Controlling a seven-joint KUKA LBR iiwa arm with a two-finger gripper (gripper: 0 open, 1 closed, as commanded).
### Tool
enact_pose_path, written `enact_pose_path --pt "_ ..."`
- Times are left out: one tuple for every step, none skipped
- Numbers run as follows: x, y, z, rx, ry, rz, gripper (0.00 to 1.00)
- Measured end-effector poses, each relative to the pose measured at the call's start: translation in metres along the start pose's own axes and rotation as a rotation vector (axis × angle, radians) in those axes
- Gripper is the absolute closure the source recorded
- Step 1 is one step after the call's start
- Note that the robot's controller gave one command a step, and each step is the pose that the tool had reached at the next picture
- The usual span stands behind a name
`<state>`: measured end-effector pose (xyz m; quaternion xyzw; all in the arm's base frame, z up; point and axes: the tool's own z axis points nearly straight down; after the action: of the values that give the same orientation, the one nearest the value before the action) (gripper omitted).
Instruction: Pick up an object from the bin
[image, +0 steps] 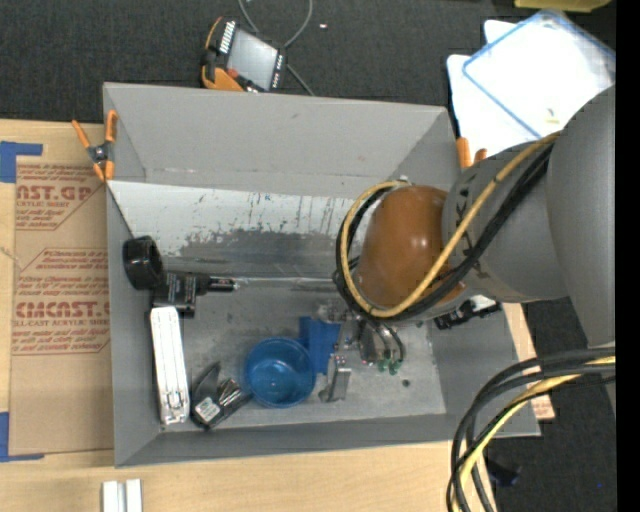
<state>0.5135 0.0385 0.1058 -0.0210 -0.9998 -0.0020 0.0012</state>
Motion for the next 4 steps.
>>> enact_pose_path --pt "0.003 0.002 0.005 0.001 -0.007 -0.01 0.0" --pt "-0.047 0.033 0.023 -0.008 -0.053 0.103 1.0" --pt "-0.047 0.033 0.023 -0.008 -0.053 0.104 1.0" --pt "-0.056 -0.014 -0.053 -0.013 -0.06 0.264 1.0"
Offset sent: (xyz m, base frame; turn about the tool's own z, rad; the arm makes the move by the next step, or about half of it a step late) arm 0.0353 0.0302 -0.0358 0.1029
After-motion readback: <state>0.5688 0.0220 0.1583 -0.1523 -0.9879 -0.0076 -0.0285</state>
